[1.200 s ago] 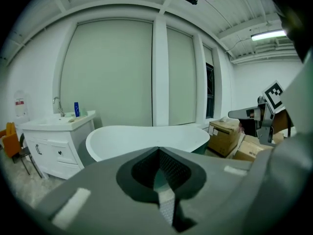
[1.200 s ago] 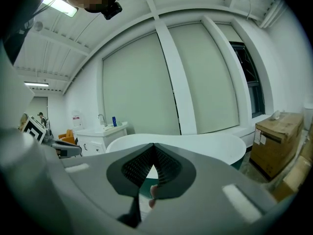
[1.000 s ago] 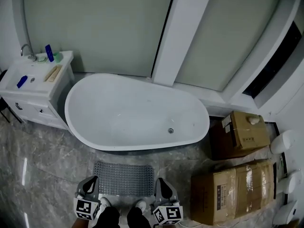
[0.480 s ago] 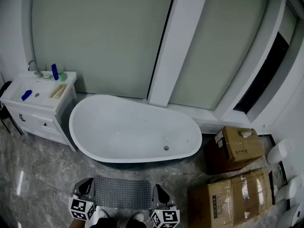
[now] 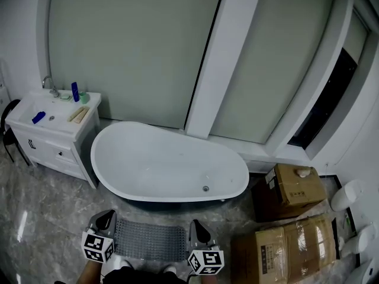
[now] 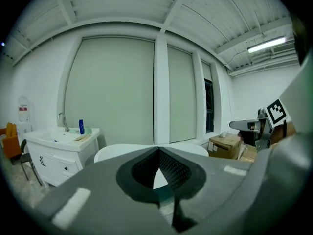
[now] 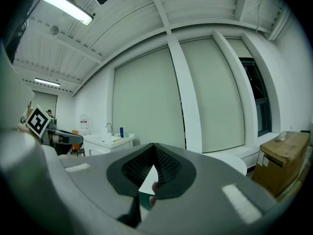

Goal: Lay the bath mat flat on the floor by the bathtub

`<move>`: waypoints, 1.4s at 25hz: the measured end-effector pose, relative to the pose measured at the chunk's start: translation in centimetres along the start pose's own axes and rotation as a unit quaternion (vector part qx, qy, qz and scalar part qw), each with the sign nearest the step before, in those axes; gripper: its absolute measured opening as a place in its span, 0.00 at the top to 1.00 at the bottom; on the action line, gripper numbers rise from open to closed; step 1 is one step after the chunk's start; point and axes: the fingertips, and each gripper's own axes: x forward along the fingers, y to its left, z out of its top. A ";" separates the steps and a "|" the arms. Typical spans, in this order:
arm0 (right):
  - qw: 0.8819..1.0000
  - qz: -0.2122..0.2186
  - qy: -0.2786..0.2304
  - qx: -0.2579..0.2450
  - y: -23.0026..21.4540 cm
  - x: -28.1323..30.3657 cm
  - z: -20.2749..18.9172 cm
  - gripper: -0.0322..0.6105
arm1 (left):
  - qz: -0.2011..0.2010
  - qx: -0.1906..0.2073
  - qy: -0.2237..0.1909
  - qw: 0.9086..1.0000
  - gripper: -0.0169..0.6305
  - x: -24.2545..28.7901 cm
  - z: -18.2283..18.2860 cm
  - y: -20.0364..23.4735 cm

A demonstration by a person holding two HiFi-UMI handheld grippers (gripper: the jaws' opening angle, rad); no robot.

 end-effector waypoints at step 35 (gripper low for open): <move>1.000 0.018 0.012 0.003 2.7 3.8 0.3 0.91 | 0.022 0.012 -0.025 0.999 0.97 0.7 2.2 3.2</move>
